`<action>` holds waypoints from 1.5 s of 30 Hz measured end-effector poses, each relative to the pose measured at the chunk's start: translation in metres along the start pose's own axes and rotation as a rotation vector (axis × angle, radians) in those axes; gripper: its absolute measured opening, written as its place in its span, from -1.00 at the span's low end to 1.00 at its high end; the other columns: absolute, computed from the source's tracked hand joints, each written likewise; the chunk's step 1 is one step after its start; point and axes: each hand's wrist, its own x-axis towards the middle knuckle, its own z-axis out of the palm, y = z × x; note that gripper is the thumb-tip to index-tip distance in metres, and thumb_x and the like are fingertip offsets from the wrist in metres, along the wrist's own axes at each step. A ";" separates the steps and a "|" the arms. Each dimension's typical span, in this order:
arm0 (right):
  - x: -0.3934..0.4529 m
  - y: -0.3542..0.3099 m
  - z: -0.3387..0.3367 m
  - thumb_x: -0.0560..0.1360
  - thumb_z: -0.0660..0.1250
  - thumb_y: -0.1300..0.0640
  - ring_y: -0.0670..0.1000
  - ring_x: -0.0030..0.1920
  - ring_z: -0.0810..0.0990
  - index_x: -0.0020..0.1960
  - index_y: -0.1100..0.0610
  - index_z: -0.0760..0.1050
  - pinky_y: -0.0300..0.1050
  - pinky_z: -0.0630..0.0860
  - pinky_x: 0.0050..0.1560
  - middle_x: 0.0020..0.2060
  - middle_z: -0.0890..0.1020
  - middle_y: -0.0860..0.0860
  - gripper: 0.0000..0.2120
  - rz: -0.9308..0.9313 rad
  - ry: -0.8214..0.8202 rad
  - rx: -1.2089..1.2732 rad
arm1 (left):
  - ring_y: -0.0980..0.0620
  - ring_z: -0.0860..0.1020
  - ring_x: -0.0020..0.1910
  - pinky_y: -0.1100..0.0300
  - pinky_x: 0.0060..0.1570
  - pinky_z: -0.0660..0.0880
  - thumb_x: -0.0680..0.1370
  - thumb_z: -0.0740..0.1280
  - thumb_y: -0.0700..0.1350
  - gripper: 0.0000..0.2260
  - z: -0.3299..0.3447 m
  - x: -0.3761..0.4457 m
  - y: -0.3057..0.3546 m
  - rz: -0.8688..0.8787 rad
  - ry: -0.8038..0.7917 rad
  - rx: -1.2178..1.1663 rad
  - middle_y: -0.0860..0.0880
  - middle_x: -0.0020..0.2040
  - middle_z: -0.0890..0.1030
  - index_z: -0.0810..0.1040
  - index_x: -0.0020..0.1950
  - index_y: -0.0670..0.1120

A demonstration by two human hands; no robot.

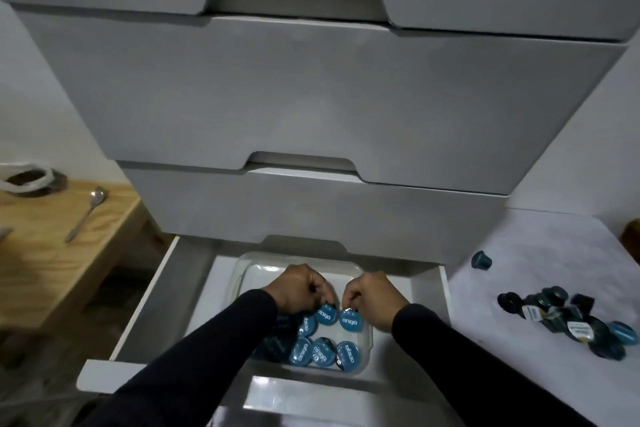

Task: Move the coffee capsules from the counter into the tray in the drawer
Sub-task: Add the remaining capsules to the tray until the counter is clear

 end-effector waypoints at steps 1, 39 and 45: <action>0.001 -0.003 0.001 0.38 0.18 0.41 0.00 -0.19 0.60 -0.21 0.11 0.65 -0.21 0.51 -0.08 -0.21 0.67 0.05 -0.68 -0.016 -0.013 -0.028 | 0.34 0.52 -0.31 0.58 -0.27 0.40 0.41 0.31 -0.37 -0.75 0.001 0.001 -0.002 0.000 -0.021 0.005 0.23 -0.31 0.60 0.69 -0.16 -0.08; -0.076 -0.008 0.027 0.38 0.23 0.04 0.04 0.03 0.65 0.06 0.19 0.58 -0.07 0.59 0.02 -0.02 0.67 0.09 -0.65 -0.149 0.704 -0.344 | -0.02 0.12 0.47 0.15 0.46 0.07 0.58 0.21 -0.02 -0.44 0.058 -0.084 0.076 -0.046 0.548 0.468 -0.09 0.48 0.18 0.05 0.49 -0.13; -0.111 0.052 0.000 0.49 0.18 0.11 0.13 0.07 0.61 0.10 0.28 0.56 -0.04 0.59 0.04 0.02 0.65 0.19 -0.67 -0.221 0.867 -0.233 | 0.04 0.33 0.32 0.24 0.28 0.32 0.60 0.15 -0.02 -0.62 0.092 -0.064 0.132 0.068 0.658 0.307 -0.03 0.33 0.41 0.29 0.40 -0.06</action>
